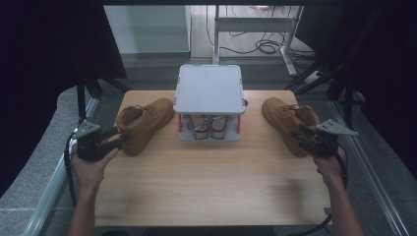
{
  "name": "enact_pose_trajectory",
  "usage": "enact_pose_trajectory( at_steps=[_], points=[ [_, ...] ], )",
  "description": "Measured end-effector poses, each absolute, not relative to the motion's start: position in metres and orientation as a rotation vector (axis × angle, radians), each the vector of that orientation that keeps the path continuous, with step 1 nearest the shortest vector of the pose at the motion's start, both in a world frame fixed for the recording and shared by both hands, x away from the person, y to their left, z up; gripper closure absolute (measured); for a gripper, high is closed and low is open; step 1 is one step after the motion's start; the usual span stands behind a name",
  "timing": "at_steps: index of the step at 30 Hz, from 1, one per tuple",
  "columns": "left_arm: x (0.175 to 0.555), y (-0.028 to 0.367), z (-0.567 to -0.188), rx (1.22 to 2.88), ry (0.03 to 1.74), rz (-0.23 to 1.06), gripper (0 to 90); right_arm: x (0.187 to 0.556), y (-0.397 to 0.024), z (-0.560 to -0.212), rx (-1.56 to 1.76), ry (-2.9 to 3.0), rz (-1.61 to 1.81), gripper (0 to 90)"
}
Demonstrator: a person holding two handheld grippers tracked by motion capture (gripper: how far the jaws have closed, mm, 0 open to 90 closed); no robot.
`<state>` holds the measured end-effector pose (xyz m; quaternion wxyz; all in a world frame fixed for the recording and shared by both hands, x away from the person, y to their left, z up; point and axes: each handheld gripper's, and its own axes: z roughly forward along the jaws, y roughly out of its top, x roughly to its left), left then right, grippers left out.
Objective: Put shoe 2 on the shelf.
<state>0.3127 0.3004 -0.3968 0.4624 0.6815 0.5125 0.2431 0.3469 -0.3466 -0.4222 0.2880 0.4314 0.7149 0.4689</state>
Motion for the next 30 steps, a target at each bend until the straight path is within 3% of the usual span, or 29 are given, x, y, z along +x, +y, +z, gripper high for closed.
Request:
enact_pose_trajectory(
  at_steps=[5, 10, 17, 30],
  points=[
    [0.355, 0.312, -0.397, 1.704, 1.306, 0.612, 43.9, 0.349, -0.346, -0.419, 1.154, 1.903, 1.255, 54.2],
    [0.398, 0.322, -0.412, 1.749, 1.346, 0.543, 42.9, 0.349, -0.345, -0.42, 1.148, 1.911, 1.246, 53.8],
    [0.429, 0.332, -0.429, 1.803, 1.393, 0.508, 44.5, 0.35, -0.348, -0.42, 1.162, 1.903, 1.243, 53.7],
    [0.443, 0.329, -0.444, 1.852, 1.438, 0.447, 71.0, 0.375, -0.364, -0.41, 1.238, 1.838, 1.189, 50.5]
  ],
)
